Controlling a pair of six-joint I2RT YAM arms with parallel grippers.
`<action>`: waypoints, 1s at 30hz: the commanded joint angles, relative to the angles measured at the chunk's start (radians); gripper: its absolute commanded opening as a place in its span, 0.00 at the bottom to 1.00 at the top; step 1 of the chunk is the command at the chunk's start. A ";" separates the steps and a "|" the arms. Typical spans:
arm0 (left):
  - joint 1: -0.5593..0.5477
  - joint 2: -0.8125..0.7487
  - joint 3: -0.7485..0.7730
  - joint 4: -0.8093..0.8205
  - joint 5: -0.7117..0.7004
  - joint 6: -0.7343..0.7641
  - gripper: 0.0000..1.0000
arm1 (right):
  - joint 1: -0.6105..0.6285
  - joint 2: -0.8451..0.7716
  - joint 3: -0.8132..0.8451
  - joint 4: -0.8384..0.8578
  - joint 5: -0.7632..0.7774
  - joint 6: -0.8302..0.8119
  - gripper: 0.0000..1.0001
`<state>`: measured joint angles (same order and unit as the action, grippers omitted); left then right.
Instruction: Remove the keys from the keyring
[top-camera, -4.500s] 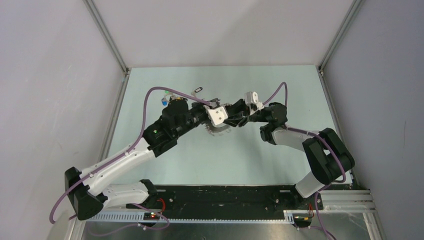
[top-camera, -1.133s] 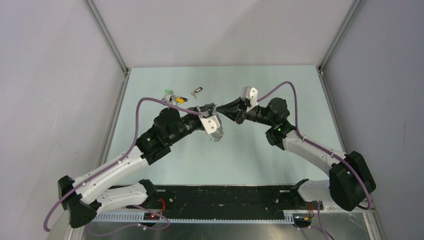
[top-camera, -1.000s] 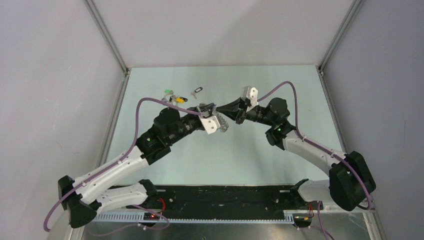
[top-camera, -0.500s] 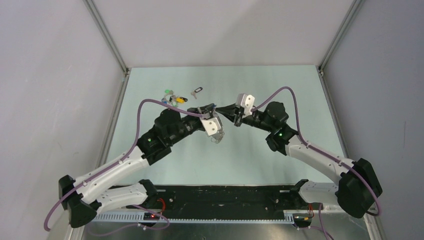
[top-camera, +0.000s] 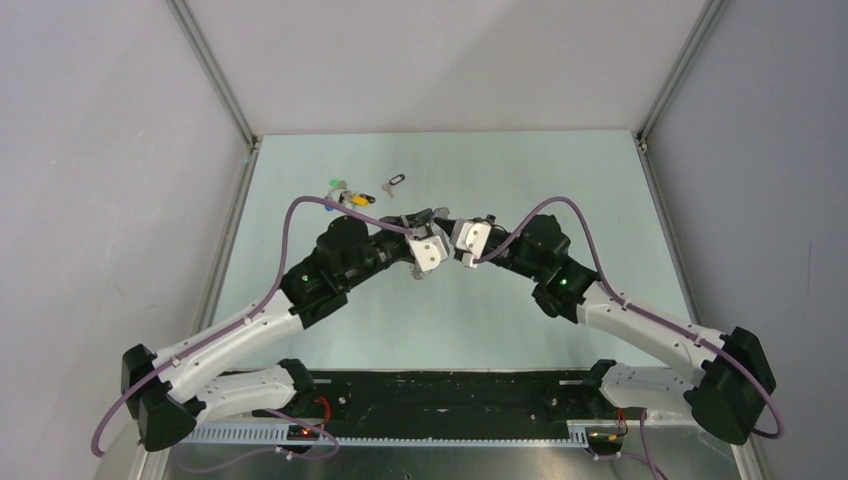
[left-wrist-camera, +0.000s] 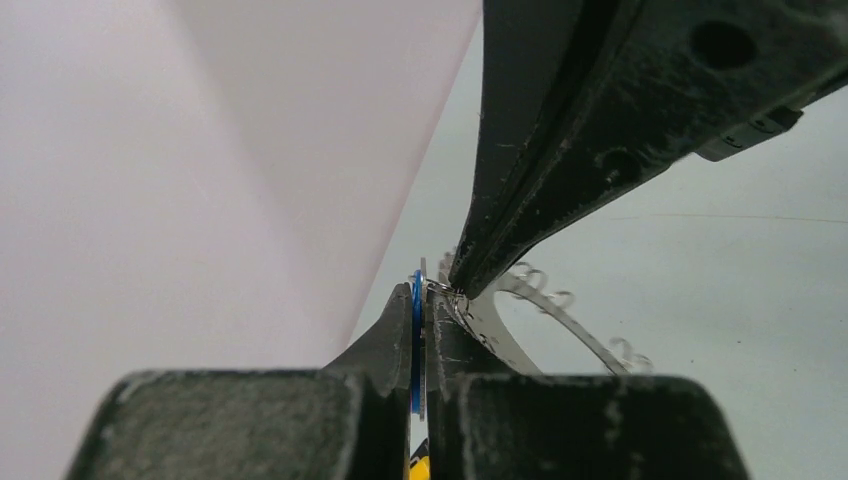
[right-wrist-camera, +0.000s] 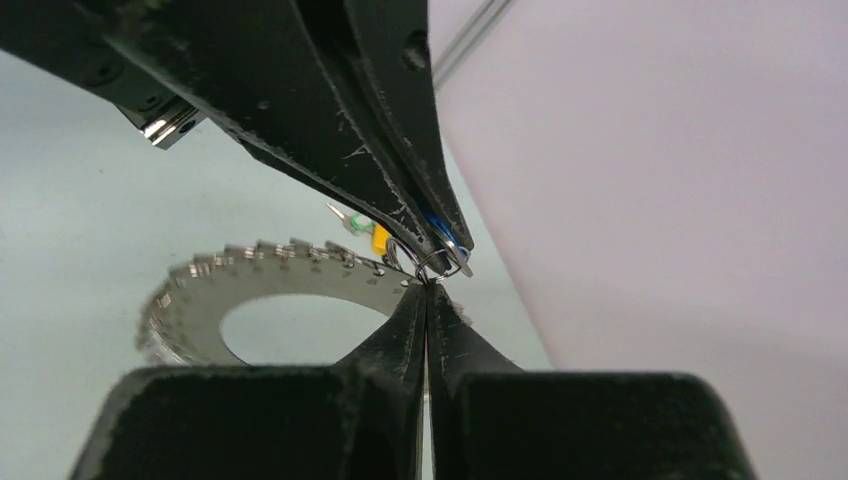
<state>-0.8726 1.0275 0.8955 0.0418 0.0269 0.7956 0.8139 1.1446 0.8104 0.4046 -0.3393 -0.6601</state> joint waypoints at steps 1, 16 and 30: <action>-0.001 0.009 0.005 0.055 -0.023 0.012 0.00 | 0.071 -0.051 0.058 -0.023 0.031 -0.135 0.01; 0.000 -0.017 0.014 0.056 -0.041 -0.016 0.00 | -0.016 -0.104 0.029 0.006 -0.009 0.097 0.29; 0.000 -0.035 0.008 0.056 0.000 -0.004 0.00 | -0.211 -0.030 0.016 0.064 -0.394 0.293 0.27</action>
<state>-0.8742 1.0245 0.8955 0.0406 0.0082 0.7872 0.6094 1.0912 0.8139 0.4171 -0.6113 -0.4171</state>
